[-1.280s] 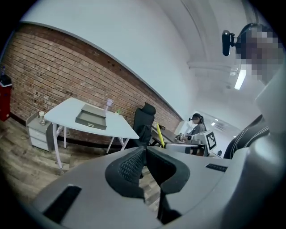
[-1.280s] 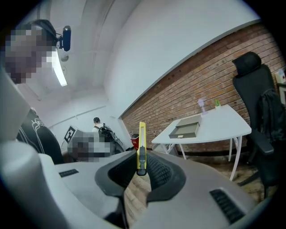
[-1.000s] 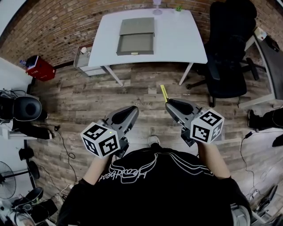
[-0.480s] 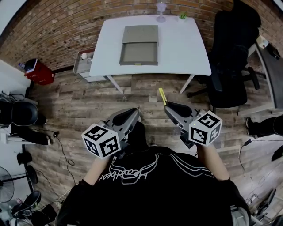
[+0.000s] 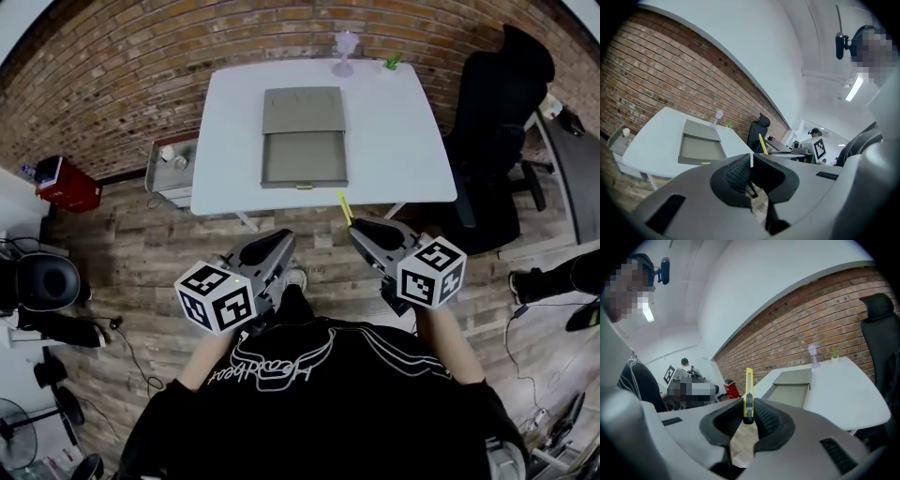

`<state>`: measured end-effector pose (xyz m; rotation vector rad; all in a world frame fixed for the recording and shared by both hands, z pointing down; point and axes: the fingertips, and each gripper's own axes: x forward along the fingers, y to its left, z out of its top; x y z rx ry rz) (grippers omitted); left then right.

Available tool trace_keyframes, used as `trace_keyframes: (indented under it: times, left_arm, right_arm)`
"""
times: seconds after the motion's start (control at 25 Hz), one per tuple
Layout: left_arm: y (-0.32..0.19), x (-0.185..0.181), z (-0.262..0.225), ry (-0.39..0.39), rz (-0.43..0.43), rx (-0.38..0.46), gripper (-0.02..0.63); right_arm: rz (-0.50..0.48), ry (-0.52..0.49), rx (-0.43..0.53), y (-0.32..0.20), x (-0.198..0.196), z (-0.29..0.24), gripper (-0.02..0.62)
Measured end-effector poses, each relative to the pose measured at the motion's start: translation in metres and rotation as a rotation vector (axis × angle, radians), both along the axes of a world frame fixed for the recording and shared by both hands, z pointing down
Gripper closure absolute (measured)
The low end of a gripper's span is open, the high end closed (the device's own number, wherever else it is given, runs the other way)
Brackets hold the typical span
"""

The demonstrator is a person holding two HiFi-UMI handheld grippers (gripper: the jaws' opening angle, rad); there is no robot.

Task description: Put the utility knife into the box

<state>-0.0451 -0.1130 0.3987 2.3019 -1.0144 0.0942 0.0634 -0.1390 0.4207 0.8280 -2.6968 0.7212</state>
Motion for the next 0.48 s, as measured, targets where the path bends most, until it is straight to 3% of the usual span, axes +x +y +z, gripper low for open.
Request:
trace_keyframes:
  times: [0.48]
  left_arm:
    - [-0.113, -0.064, -0.002, 0.044, 0.070, -0.011, 0.565]
  right_arm:
    - [0.062, 0.081, 0.001, -0.114, -0.066, -0.006, 0.526]
